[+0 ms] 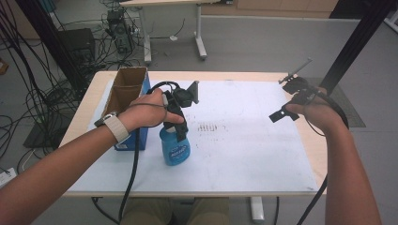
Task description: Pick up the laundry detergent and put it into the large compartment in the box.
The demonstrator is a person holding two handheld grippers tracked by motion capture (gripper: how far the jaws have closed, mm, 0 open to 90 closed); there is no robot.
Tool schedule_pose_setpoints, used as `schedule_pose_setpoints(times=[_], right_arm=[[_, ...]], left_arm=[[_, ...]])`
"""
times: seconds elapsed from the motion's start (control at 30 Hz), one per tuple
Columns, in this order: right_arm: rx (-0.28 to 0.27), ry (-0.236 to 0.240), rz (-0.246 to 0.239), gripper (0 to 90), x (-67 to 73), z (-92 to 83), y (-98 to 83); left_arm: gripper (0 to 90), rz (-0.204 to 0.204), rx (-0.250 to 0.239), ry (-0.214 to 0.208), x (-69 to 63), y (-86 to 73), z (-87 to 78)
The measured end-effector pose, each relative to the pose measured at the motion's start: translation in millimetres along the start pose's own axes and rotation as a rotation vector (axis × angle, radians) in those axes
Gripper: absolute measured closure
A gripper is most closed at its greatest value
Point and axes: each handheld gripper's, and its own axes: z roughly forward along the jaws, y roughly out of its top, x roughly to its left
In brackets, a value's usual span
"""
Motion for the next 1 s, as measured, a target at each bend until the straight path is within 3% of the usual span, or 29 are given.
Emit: schedule_pose_setpoints(times=[1.0], right_arm=[[0.003,0.014,0.007,8.7,-3.1,8.7,-4.5]], left_arm=[[12.3,-0.009,0.013,0.011,-1.2,3.1,26.5]])
